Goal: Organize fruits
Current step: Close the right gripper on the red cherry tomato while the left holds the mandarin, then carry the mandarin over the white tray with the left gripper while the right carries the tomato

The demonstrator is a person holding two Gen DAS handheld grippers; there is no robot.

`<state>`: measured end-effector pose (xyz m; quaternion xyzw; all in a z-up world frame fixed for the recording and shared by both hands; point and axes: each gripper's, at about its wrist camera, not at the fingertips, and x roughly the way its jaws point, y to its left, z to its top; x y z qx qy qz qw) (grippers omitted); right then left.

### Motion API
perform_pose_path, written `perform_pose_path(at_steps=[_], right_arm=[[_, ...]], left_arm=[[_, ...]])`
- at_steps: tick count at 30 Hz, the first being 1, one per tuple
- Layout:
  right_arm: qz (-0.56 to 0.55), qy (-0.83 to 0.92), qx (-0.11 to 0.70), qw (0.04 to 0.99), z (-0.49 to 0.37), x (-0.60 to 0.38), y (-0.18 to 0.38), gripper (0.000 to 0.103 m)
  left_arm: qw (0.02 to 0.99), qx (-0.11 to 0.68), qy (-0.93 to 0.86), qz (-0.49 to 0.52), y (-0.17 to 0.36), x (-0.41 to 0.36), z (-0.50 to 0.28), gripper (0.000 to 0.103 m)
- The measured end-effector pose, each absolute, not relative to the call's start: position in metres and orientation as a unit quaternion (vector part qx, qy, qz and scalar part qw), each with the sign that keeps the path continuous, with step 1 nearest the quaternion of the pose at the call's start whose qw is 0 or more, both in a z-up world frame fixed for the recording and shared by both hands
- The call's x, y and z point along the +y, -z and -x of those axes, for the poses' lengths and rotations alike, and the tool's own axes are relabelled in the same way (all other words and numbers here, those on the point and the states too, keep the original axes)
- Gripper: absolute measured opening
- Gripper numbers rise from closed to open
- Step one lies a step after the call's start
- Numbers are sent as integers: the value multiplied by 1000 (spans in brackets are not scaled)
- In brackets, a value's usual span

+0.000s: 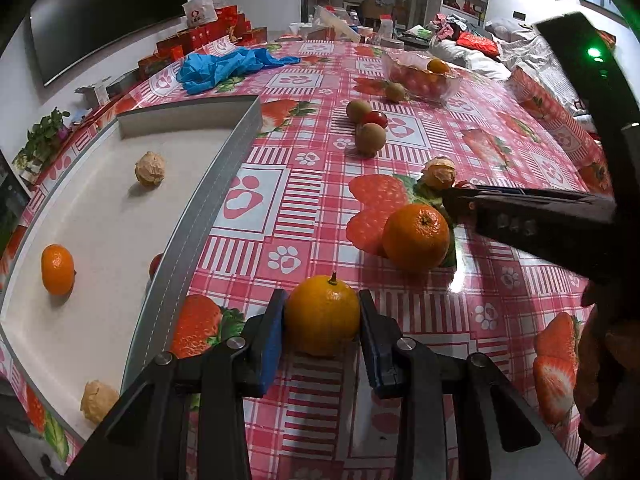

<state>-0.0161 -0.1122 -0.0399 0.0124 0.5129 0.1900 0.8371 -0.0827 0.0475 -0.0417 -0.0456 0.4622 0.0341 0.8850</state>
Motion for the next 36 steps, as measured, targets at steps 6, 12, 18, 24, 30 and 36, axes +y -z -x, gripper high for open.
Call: perform_pose_path(at_steps=[6,12,18,24,30,36], right_arm=[[-46,-208,505,836,28,-134,25,24],[-57,-218,497,838,35,-140,10,24],[-55,-233,490,838,41,-131,-4,24],[-43,-254,482,838,49,-111,-19,24],[-29,-280,474,834,54,-82,-33,24],[-14,-307,472,826,57,-48,-41,24]], left_arm=[[885,461,-25,66,36,51,88,36],[891,449,-23,64,20,52,92,36],[897,436,-33,66,4,65,98,36],[902,422,-49,69,-8,85,107,36],[907,408,-75,76,-18,112,114,36],[907,400,-102,86,-22,142,120,36]])
